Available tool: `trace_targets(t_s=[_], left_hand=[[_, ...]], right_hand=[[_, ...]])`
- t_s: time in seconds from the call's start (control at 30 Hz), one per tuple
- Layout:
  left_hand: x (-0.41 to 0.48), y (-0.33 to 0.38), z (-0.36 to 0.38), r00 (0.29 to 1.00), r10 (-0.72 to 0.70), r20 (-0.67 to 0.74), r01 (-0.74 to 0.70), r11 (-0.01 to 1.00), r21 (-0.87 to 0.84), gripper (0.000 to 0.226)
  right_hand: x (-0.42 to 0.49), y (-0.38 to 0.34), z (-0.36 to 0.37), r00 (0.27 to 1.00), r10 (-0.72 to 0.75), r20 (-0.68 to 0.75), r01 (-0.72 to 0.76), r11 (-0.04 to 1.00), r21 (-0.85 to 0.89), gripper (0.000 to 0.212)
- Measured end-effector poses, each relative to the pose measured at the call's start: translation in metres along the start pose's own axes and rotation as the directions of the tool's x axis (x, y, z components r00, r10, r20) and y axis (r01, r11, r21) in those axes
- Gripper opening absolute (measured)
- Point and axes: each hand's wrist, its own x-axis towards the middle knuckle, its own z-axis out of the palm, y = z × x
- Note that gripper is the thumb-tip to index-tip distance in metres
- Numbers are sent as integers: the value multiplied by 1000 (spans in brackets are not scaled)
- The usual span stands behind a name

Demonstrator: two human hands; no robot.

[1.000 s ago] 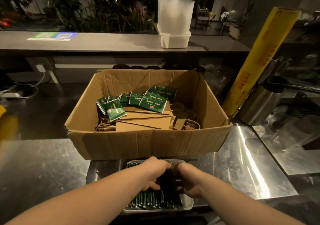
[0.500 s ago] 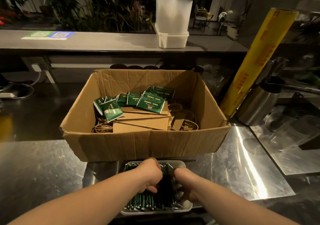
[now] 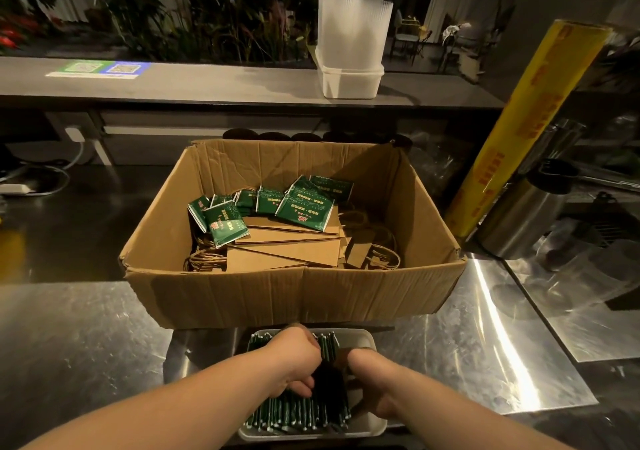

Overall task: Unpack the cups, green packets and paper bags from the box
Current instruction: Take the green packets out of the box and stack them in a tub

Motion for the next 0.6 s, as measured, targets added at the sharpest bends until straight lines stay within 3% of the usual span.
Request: trace_targets(t_s=[0.13,0.3,0.4,0.5,0.6], left_hand=[[-3,3,-5,1000,24,3,-24,1000,-8,14],[-11,13,-8,994,108,4,-108,994,8,15],[-29,31,-12,981,191,35,-192,981,34,9],[-55,62,-27,943,332,34,-333,942,48,7],[-72,98,-61,901,434,-21,-434,900,-25,7]], right_hand=[[1,0,-3,998,-27,-48,23,997,-76,28],[-5,-3,-1,982,-138,-130,110,973,-203,45],[-26,-12,-5,930,-323,-178,264,920,-291,34],[-66,-39,-9,859,-497,-121,447,844,-296,10],[-107,-90,-15,784,-613,-103,567,773,-285,10]])
